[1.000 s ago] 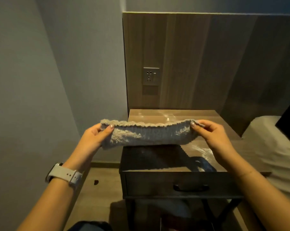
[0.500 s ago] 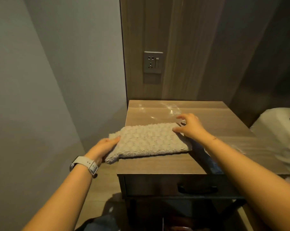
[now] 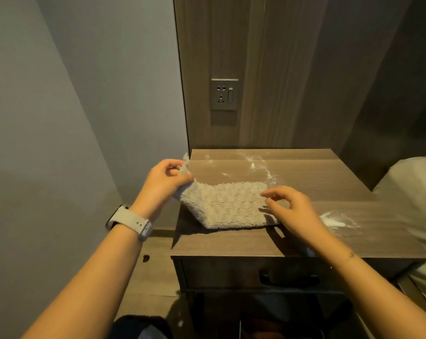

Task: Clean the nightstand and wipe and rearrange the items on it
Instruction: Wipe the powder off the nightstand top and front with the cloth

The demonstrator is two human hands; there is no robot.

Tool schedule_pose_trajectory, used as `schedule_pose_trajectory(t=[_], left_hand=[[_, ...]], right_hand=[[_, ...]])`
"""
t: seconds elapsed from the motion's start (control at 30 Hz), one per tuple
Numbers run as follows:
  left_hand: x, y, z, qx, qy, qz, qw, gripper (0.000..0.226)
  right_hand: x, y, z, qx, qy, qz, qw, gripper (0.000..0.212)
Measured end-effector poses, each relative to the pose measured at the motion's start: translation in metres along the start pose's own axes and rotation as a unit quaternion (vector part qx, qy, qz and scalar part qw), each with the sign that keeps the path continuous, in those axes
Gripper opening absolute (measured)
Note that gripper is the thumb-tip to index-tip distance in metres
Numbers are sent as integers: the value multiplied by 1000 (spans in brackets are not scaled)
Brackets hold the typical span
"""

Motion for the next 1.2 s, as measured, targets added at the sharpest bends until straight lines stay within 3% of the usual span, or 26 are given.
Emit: schedule_pose_trajectory(t=[0.1, 0.17, 0.3, 0.37, 0.43, 0.5, 0.6, 0.67, 0.8, 0.87, 0.97, 1.0, 1.13, 1.2], left_hand=[[24, -47, -57, 164, 26, -65, 984, 28], [38, -54, -102, 219, 75, -62, 971, 31], [41, -15, -165, 226, 202, 8, 953, 48], [35, 4, -170, 168, 236, 41, 956, 50], [33, 9, -154, 51, 208, 39, 976, 41], [31, 2, -116, -6, 121, -6, 993, 29], [34, -3, -44, 42, -31, -50, 997, 16], [43, 6, -16, 125, -73, -24, 989, 20], [68, 53, -9, 202, -31, 101, 974, 35], [78, 70, -18, 226, 12, 145, 963, 35], [88, 81, -29, 195, 27, 166, 966, 41], [89, 84, -31, 182, 16, 170, 968, 42], [95, 96, -26, 181, -31, 159, 970, 36], [94, 99, -23, 168, -57, 151, 972, 29]], right_hand=[[-20, -9, 22, 61, -48, -10, 997, 23], [-32, -14, 33, 105, -66, -18, 992, 23], [-52, -23, 45, 142, -75, -29, 987, 22], [-59, -26, 44, 124, -62, -36, 990, 22], [-62, -27, 44, 79, -59, -43, 994, 23], [-58, -21, 43, 25, -56, -38, 997, 24], [-31, 10, 26, -63, -24, -14, 998, 23], [2, 34, -2, -148, 18, -6, 989, 33], [57, 46, -65, -317, 117, -115, 934, 74], [68, 45, -80, -356, 132, -132, 916, 60], [68, 53, -82, -323, 116, -85, 935, 10], [65, 57, -78, -308, 105, -62, 943, 5], [53, 83, -12, -298, -16, 24, 954, 17], [58, 83, 37, -314, -59, 21, 947, 24]])
Point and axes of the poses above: each hand's wrist, its own x-axis towards the middle knuckle, its own z-axis out of the back of the hand, y = z × x, the point moved 7 cm from there along x, towards the middle knuckle, and after that the axes turned 13 degrees about y, right-handed, at the moved point
